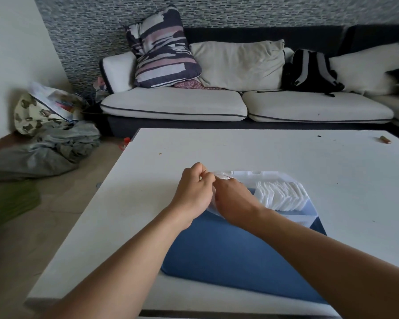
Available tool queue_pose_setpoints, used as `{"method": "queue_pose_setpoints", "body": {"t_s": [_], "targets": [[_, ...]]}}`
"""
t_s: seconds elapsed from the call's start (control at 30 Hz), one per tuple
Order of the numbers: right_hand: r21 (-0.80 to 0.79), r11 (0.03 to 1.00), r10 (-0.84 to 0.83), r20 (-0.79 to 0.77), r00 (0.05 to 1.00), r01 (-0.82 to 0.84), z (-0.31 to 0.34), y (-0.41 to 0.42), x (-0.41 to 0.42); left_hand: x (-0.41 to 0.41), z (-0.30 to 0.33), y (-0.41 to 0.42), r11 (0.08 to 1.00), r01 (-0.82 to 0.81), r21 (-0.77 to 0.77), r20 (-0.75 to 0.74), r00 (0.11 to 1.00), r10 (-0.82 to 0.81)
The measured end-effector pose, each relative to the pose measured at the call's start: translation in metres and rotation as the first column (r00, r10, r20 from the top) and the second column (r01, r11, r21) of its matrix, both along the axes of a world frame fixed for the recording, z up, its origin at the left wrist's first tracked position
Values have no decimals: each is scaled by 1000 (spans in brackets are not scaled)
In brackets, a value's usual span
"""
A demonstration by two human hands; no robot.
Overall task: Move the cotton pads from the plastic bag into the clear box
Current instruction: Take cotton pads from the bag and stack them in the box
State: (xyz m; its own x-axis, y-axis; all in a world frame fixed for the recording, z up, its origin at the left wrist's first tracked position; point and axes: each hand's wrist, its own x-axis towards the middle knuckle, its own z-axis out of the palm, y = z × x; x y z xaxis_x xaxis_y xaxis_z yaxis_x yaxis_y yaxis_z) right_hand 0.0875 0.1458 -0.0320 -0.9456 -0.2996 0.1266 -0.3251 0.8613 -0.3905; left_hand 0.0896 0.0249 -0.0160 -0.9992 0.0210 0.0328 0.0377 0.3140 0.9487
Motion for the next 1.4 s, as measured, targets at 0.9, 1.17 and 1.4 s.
{"method": "queue_pose_setpoints", "body": {"t_s": [0.9, 1.17, 1.4], "targets": [[-18, 1000, 6, 166, 986, -3, 4, 1, 11, -12, -17, 0, 847, -413, 335, 778, 628, -1], [-562, 803, 87, 441, 893, 200, 58, 64, 28, -2, -14, -12, 939, -312, 147, 762, 640, 93], [-764, 277, 92, 625, 775, 583, 46, 69, 27, 1, 12, 12, 872, -407, 274, 406, 871, 279]]}}
